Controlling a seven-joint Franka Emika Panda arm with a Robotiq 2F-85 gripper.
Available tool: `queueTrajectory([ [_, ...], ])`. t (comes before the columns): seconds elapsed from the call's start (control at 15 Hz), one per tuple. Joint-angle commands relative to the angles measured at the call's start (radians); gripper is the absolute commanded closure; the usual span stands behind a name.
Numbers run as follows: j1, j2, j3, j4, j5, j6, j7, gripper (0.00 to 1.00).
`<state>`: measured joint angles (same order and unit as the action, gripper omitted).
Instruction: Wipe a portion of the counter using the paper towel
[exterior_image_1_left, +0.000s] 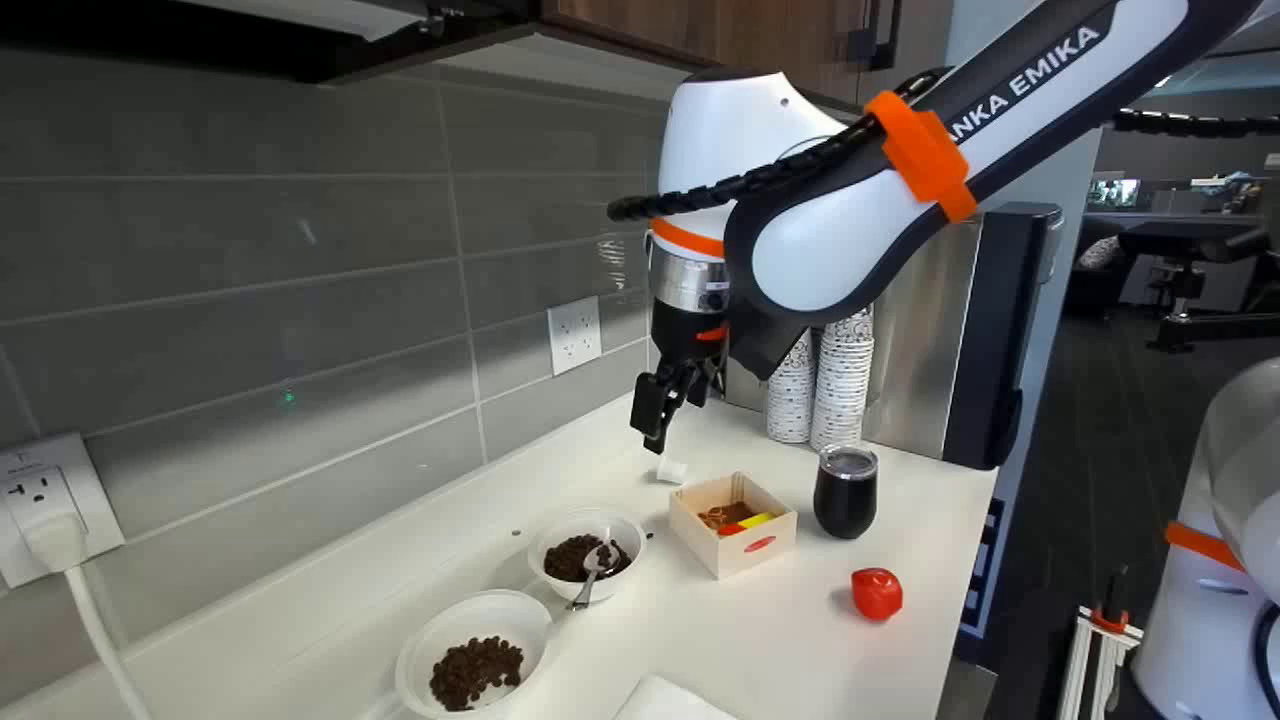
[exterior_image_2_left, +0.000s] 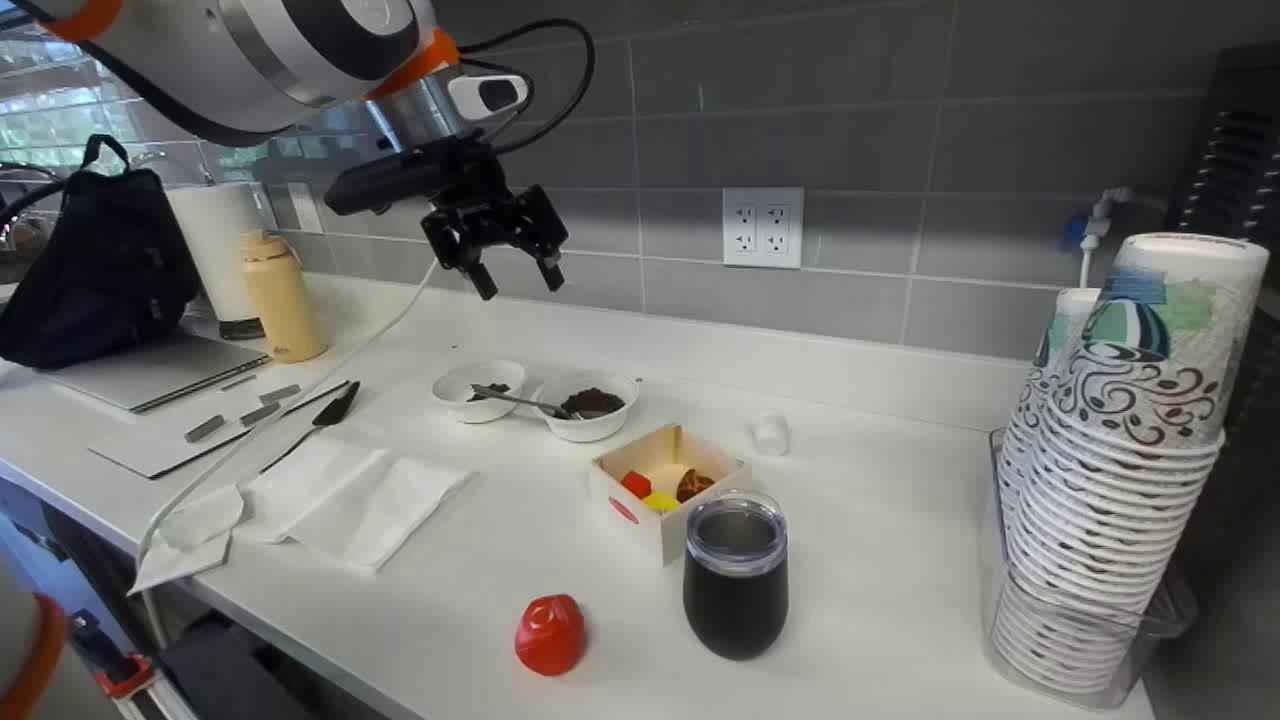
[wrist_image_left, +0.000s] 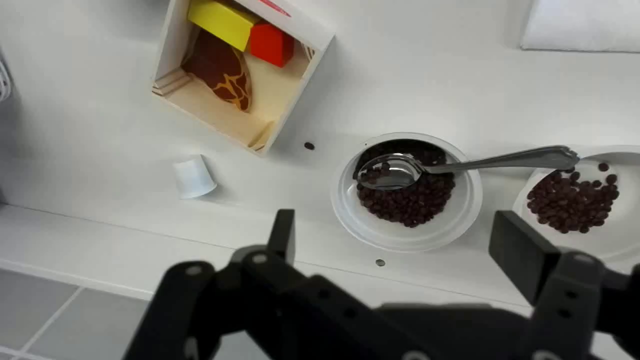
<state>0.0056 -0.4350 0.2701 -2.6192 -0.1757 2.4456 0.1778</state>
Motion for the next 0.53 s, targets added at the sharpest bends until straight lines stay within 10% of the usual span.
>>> queueTrajectory([
  [0.0, 0.022, 0.003, -0.022, 0.002, -0.014, -0.004, 0.010, 0.00],
  [0.47, 0.097, 0.004, -0.041, -0.025, 0.069, 0.013, -0.017, 0.00],
])
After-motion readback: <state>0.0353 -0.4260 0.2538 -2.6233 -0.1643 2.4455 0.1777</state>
